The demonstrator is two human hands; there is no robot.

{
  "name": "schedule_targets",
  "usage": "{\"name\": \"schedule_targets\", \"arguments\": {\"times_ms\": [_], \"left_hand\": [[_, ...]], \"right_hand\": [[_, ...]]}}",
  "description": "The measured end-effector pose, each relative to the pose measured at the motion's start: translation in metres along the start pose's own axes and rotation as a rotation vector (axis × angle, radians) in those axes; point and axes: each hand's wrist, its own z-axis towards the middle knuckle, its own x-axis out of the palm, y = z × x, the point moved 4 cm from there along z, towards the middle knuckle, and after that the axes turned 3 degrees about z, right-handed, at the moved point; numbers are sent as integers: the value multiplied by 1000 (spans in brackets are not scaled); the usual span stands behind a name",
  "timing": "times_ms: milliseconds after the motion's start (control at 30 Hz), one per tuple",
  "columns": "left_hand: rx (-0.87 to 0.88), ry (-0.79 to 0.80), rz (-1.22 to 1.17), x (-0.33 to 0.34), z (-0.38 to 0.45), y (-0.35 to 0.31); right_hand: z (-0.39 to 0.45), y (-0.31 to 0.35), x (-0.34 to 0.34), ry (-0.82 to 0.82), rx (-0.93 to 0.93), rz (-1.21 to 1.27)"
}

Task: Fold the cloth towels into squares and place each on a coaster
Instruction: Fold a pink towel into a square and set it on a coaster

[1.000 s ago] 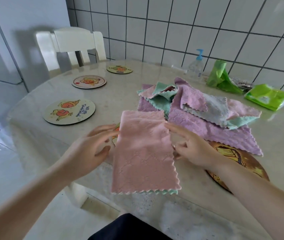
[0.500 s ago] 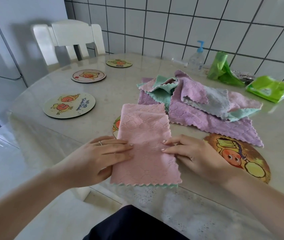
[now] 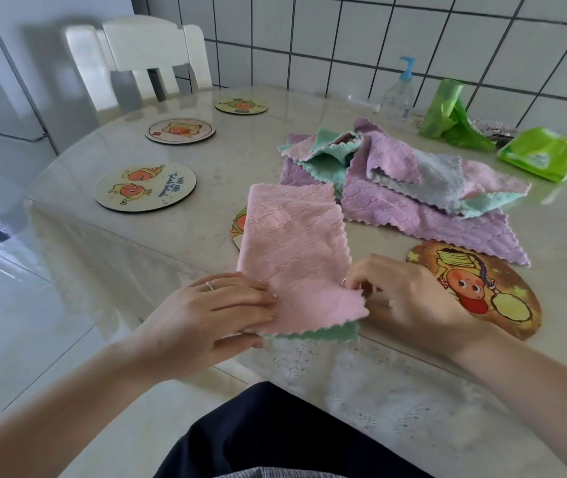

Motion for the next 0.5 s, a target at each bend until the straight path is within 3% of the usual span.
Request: {"name": "schedule_targets", "arguments": {"times_ms": [133,267,400,500], "left_hand": [[-75,-72,-48,-2,0,-2],[-18,-93,-7,-6,-2,-5],[60,40,116,-1,-12,4],[65,150,282,9,-19,20]], "right_hand": [[1,7,-1,-39,-39,-58],[2,3,5,31,-80,-153],[1,1,2,87,-108,-178],[-3,-4,4,252,2,-200]]}}
